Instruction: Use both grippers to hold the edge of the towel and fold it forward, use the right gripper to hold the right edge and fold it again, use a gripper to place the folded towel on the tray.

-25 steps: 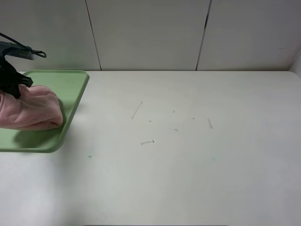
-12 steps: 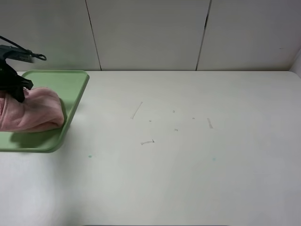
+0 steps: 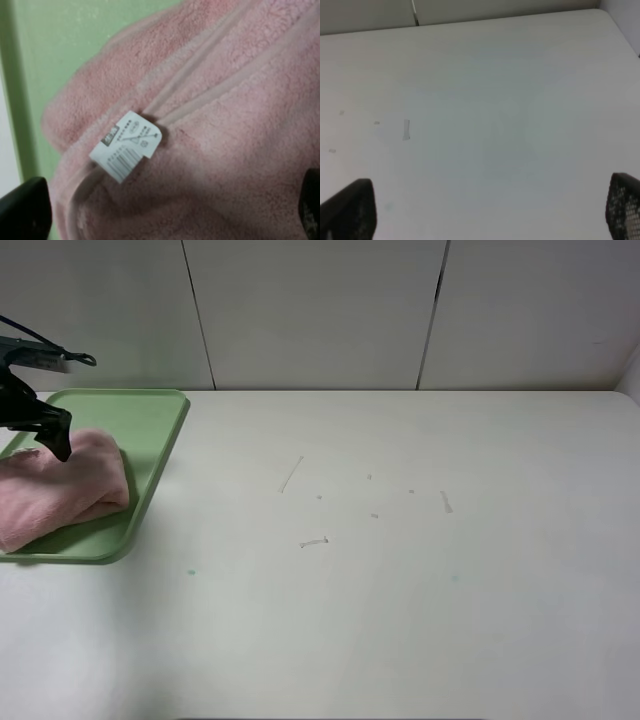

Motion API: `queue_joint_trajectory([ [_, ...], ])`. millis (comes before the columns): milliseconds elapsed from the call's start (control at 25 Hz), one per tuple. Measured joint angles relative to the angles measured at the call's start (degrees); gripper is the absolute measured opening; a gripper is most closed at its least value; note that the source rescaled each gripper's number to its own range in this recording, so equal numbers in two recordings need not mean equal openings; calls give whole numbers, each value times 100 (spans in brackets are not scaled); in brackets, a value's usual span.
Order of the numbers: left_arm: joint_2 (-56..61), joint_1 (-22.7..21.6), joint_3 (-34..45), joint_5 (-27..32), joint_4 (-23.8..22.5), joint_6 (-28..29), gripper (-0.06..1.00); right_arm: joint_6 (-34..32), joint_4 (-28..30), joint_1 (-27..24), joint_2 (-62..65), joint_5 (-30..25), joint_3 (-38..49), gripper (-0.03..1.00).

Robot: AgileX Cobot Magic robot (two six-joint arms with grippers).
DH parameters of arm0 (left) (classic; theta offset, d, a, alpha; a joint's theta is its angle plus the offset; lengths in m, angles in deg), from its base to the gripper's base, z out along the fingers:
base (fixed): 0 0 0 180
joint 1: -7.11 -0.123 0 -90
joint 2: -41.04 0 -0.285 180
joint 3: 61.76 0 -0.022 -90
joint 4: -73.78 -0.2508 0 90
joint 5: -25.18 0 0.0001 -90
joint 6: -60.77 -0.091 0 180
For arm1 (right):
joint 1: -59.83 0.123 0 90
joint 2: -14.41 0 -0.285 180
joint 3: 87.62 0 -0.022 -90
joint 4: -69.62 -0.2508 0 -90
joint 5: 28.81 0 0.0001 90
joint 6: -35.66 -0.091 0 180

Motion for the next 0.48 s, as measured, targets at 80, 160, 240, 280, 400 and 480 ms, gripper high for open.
queue_joint_trajectory([
  [80,0,0,0,0,0,0,100,0,0,0,0,0,0,100],
  [160,0,0,0,35,0,0,100,0,0,0,0,0,0,100],
  [240,5,0,0,97,0,0,100,0,0,0,0,0,0,100],
  [280,20,0,0,146,0,0,100,0,0,0,0,0,0,100],
  [400,130,0,0,226,0,0,100,0,0,0,0,0,0,100],
  [480,270,0,0,310,0,0,100,0,0,0,0,0,0,100],
])
